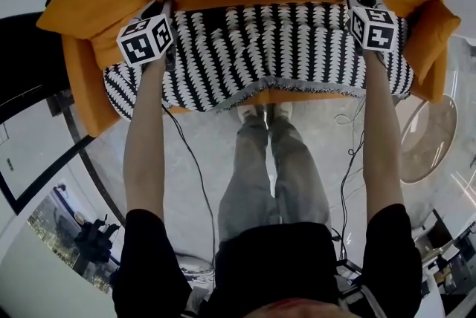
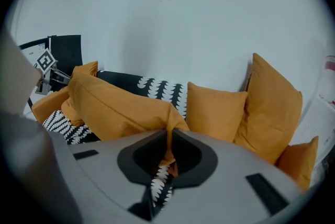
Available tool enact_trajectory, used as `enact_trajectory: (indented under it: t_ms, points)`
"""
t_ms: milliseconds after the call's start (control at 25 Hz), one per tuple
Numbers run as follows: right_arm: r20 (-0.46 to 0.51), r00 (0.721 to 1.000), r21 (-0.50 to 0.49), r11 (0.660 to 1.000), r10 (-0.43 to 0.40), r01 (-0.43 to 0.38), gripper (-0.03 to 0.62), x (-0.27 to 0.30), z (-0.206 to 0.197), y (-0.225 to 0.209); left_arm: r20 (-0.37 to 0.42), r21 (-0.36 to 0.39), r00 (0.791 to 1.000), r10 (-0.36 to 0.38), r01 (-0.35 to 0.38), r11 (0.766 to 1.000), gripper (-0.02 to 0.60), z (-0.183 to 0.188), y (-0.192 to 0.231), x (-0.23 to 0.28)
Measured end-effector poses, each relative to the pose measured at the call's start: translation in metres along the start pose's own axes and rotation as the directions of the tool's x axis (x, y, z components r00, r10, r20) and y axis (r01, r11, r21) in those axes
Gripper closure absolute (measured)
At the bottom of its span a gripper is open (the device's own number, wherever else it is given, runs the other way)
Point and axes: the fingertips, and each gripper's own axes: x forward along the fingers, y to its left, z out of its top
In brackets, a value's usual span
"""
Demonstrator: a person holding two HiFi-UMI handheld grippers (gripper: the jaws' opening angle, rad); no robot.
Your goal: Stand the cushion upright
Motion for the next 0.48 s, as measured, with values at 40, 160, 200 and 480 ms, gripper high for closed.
enact_trajectory:
  t_ms: [40,160,200,480]
  points:
    - [0.001,1.0,0.0,1.0,-0.001,0.001,0.566,0.007,0.005,-0.001,0.004,-0.002,1.0,0.01,-0.01,1.0,0.531,0.005,0.004,0.005]
    - [0.005,1.0,-0.001,1.0,-0.008,0.008,0.566,0.027,0.022,-0.003,0.012,-0.002,0.999,0.039,-0.039,0.999,0.531,0.022,0.016,0.019]
    - [0.006,1.0,0.003,1.0,-0.011,0.011,0.565,0.033,0.029,-0.005,0.016,-0.005,0.999,0.045,-0.044,0.999,0.531,0.029,0.018,0.023]
    - [0.001,0.997,0.032,0.997,-0.073,0.073,0.566,0.06,0.06,-0.025,-0.023,0.034,0.995,0.098,-0.098,0.995,0.531,0.06,0.018,0.041]
